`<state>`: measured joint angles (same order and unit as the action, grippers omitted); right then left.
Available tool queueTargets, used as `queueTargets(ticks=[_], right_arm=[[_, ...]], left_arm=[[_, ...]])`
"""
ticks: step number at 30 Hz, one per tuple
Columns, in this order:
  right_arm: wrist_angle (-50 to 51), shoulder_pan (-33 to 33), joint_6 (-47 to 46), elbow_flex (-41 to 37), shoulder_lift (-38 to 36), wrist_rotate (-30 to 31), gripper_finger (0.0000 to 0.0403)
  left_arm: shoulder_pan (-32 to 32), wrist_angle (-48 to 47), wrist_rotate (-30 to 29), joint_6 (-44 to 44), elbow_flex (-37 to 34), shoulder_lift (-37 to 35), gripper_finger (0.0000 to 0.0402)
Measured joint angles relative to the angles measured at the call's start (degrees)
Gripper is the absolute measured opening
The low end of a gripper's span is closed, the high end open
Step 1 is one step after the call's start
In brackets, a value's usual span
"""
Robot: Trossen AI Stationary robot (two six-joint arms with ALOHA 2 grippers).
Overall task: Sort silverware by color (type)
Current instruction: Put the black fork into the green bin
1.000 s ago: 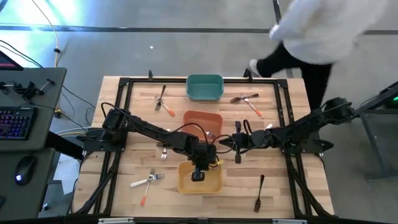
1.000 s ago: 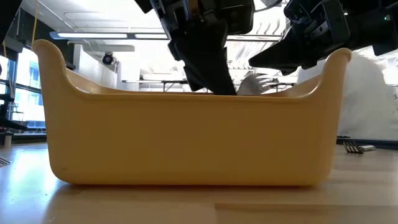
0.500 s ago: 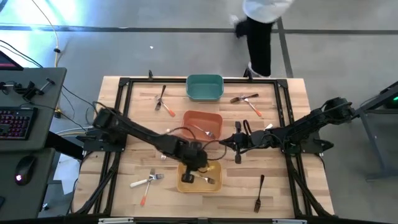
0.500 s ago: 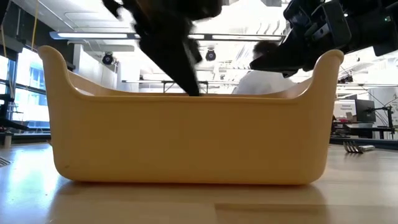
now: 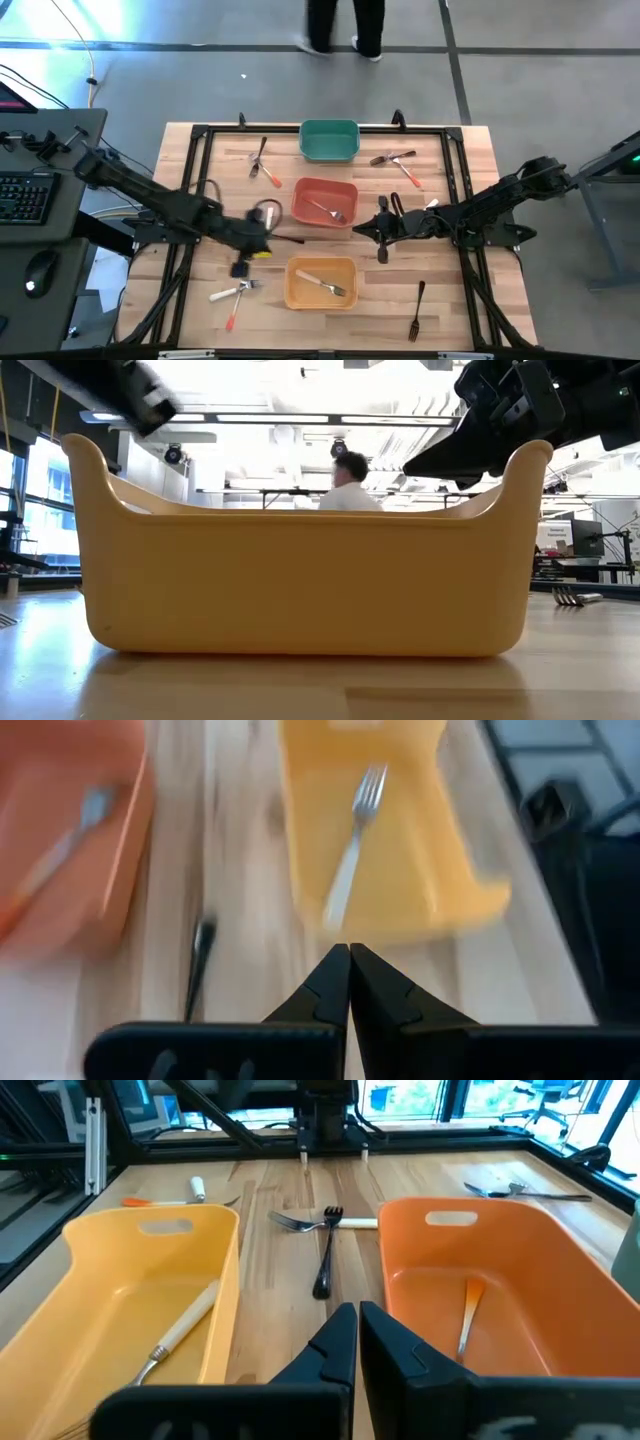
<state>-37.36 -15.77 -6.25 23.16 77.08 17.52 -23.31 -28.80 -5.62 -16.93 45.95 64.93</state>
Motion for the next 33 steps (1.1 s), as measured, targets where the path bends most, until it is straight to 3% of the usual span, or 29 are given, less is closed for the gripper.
queueTargets(ticks=[4, 9, 13, 24, 33], right_arm=[[-0.80, 0.63, 0.22, 0.00, 0.00, 0.01, 0.0000], [-1.02, 1.17, 0.23, 0.00, 0.00, 0.22, 0.0000], [-1.03, 1.16, 0.23, 0.00, 0.00, 0.20, 0.0000], [-0.51, 1.11, -0.58, 0.00, 0.00, 0.14, 0.0001], [0.32, 1.11, -0.82, 0.00, -0.02, 0.00, 0.0001]], left_arm=[[-0.35, -7.16, -0.62, -7.24, -5.65, -6.97, 0.0001], [-0.35, -10.81, -2.71, -8.48, -12.00, -8.61, 0.0025], [-0.20, -6.88, -2.69, -6.77, -15.18, -6.83, 0.0062], [4.92, -0.77, -5.32, 1.87, -15.27, -0.38, 0.0168], [8.53, 1.79, -5.57, 8.33, -15.27, 5.77, 0.0203]])
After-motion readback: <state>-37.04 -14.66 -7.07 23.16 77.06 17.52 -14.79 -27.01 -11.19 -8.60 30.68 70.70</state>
